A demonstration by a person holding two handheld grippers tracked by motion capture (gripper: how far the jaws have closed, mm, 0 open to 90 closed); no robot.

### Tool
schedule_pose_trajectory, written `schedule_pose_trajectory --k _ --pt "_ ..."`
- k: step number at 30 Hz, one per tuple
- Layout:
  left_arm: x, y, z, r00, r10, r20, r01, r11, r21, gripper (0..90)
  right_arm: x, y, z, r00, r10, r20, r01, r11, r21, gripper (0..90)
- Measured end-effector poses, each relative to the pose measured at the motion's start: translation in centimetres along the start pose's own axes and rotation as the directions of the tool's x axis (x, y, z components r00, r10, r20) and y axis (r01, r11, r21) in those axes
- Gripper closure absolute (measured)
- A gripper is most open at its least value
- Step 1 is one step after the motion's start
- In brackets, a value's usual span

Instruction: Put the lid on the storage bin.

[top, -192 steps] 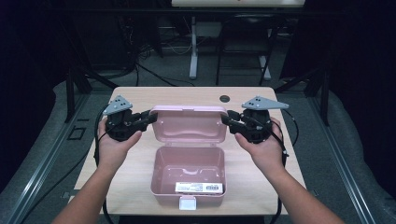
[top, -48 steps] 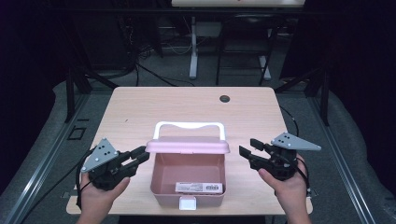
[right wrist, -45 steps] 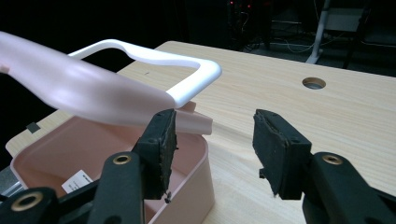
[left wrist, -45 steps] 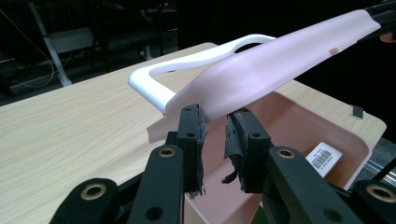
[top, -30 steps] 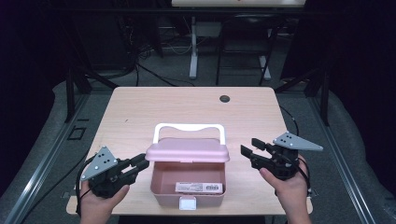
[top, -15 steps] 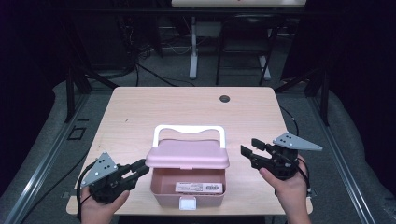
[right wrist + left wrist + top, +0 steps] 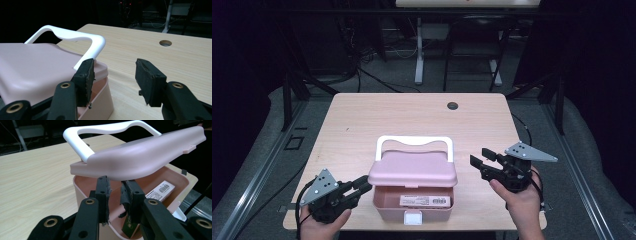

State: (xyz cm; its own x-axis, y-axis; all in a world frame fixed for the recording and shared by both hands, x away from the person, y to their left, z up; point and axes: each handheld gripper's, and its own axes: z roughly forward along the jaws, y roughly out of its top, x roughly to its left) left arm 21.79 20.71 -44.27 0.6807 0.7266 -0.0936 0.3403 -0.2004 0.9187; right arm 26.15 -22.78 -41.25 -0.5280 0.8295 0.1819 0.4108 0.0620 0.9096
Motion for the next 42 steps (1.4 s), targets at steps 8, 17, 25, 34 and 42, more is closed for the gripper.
schedule_pose_trajectory --k 8,17,25,34,42 --pt "-0.1 -0.9 -0.1 0.9999 -0.01 0.013 0.01 0.9999 0.001 75.7 -0.1 -0.1 0.0 1.0 0.004 0.0 -0.004 1.0 -0.001 48.8" --pt "-0.4 -1.9 0.0 0.9999 -0.01 0.01 0.01 0.9999 -0.007 75.7 0.1 -0.1 0.2 1.0 0.004 -0.005 -0.004 1.0 0.001 48.9" --pt "-0.4 -2.5 0.0 0.9998 -0.015 0.013 0.015 0.9999 0.0 75.8 0.0 -0.3 0.4 1.0 0.003 -0.004 -0.003 1.0 0.006 48.9" --pt "-0.4 -3.2 0.1 0.9992 -0.031 0.026 0.031 0.9995 0.011 78.3 0.0 -0.3 0.5 0.9999 0.009 -0.006 -0.008 1.0 0.01 49.0" --pt "-0.5 -3.7 0.1 0.9988 -0.035 0.035 0.035 0.9992 0.019 79.9 0.0 -0.4 0.5 1.0 0.007 -0.005 -0.007 1.0 0.009 48.9"
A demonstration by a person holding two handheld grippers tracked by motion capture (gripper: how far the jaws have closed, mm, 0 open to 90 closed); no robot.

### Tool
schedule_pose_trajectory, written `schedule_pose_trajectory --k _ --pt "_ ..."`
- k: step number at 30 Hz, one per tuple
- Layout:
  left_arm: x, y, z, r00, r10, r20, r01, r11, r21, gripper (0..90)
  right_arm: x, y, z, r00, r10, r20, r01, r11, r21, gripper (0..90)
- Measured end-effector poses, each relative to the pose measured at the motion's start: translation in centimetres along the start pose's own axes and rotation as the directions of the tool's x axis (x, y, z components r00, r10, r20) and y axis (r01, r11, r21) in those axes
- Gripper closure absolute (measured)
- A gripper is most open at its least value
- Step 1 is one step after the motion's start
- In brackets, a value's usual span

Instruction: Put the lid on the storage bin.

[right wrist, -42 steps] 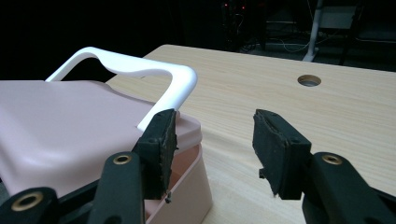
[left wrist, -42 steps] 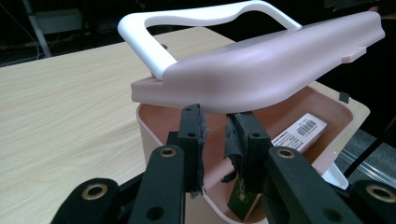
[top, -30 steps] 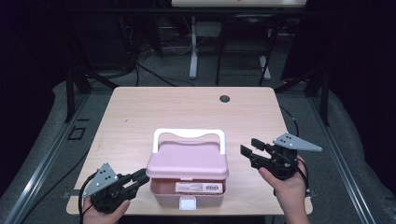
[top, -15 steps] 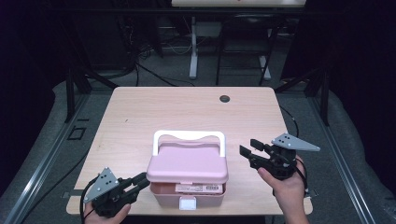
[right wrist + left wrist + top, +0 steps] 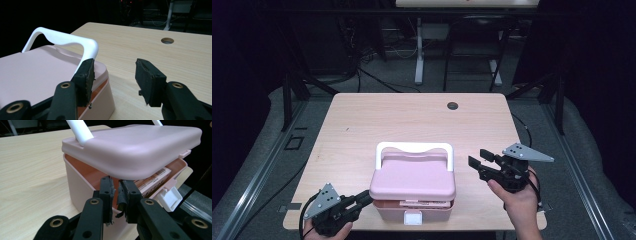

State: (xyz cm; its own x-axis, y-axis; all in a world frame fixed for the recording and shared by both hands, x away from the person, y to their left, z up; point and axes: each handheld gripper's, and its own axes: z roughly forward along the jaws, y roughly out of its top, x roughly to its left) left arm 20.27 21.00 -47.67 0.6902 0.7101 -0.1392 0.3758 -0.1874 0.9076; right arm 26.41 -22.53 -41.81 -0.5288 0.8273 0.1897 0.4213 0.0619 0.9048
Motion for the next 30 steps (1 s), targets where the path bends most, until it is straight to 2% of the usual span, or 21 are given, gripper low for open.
schedule_pose_trajectory --k 12,30 --pt "0.06 -0.36 -0.11 0.9998 0.012 0.017 -0.012 0.9998 0.013 82.1 0.0 -0.07 0.08 1.0 0.006 0.0 -0.006 1.0 0.002 48.9" --pt "0.07 -0.78 -0.05 0.9998 0.013 0.013 -0.013 0.9994 0.032 85.8 -0.13 -0.07 -0.03 0.9999 0.012 0.003 -0.012 1.0 -0.006 48.9"
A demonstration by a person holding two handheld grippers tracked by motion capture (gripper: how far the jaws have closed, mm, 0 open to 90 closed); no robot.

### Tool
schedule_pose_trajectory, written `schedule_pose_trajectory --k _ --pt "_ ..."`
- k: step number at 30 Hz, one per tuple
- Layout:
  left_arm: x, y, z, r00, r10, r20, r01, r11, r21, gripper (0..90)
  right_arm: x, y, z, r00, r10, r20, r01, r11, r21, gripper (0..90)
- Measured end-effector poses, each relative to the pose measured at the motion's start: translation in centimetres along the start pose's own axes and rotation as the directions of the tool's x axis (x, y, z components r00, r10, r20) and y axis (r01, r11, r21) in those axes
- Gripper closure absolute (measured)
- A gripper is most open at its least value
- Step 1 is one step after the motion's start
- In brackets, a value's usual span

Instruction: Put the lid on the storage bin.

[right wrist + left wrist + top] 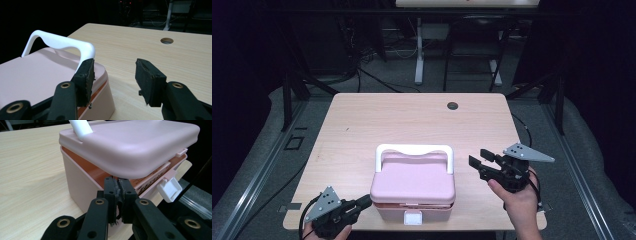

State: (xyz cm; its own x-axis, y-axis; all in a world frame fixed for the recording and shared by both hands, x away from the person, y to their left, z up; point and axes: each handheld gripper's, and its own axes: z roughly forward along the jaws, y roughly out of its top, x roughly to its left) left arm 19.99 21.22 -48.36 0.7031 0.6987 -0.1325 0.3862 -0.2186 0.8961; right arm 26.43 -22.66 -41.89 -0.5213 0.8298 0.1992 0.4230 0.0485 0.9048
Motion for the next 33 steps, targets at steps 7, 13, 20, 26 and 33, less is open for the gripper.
schedule_pose_trajectory --k 7,13,20,26,33 --pt "0.1 -0.03 -0.08 1.0 -0.004 -0.004 0.004 0.9999 0.013 85.7 -0.13 0.03 -0.1 1.0 0.005 0.001 -0.005 1.0 -0.005 48.9" --pt "0.08 -0.33 -0.17 0.9997 -0.009 -0.02 0.01 0.9998 0.018 85.9 -0.11 0.03 -0.11 1.0 0.006 0.001 -0.006 1.0 -0.008 48.9" --pt "0.41 -0.39 -0.39 0.9993 -0.023 -0.028 0.024 0.9997 0.001 86.6 -0.09 0.05 -0.16 1.0 0.006 0.001 -0.006 1.0 -0.015 48.9" --pt "0.46 -0.36 -0.34 0.9993 -0.024 -0.027 0.024 0.9997 0.001 85.8 -0.13 0.03 -0.16 1.0 0.007 0.002 -0.007 1.0 -0.013 48.9" --pt "0.91 -0.21 -0.43 0.9985 -0.042 -0.035 0.042 0.9991 0.002 82.3 -0.1 -0.01 -0.1 1.0 0.005 0.001 -0.005 1.0 -0.006 48.9"
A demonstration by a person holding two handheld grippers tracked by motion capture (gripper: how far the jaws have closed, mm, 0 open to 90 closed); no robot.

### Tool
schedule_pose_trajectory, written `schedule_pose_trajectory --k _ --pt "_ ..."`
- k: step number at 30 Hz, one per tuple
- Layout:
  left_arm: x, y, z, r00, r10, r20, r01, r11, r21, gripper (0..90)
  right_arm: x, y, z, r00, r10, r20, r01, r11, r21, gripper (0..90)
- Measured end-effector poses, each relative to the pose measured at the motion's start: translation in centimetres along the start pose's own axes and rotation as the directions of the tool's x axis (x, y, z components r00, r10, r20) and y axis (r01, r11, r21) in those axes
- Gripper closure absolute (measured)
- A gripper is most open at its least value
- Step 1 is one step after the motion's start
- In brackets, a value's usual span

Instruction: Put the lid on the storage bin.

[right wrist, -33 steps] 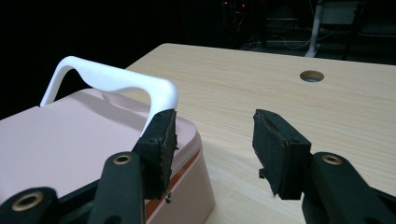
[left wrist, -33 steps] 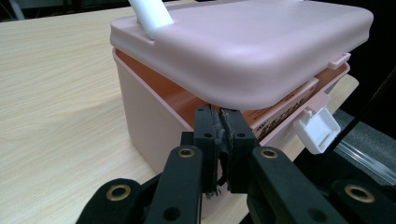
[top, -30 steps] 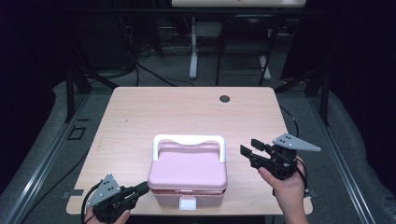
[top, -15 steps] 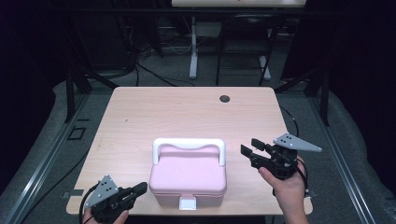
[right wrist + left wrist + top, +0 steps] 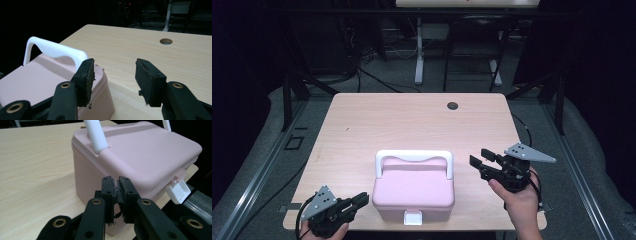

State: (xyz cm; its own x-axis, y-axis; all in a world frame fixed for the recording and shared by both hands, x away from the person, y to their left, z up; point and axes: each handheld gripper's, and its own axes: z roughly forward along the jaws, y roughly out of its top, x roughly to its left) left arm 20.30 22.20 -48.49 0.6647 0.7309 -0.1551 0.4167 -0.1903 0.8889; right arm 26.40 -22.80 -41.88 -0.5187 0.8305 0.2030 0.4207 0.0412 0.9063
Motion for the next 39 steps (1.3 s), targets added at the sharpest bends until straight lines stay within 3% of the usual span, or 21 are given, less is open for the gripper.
schedule_pose_trajectory --k 12,19,27,39 --pt "0.7 0.8 0.4 0.9998 -0.005 -0.017 0.004 0.9997 -0.023 72.1 -0.2 -0.1 -0.1 1.0 0.001 0.001 -0.001 1.0 0.0 48.9" --pt "1.2 2.1 0.6 0.9992 0.016 -0.038 -0.017 0.9996 -0.023 68.6 -0.2 -0.1 0.1 1.0 0.0 0.0 0.0 1.0 0.002 48.9" --pt "2.1 3.5 1.3 0.9987 0.012 -0.049 -0.013 0.9999 -0.011 59.2 -0.2 -0.1 0.1 1.0 -0.001 0.0 0.001 1.0 0.003 48.8" --pt "3.8 4.9 2.3 0.9976 -0.028 -0.063 0.026 0.9994 -0.023 52.0 -0.2 -0.3 0.2 1.0 -0.001 0.007 0.0 1.0 0.01 48.4"
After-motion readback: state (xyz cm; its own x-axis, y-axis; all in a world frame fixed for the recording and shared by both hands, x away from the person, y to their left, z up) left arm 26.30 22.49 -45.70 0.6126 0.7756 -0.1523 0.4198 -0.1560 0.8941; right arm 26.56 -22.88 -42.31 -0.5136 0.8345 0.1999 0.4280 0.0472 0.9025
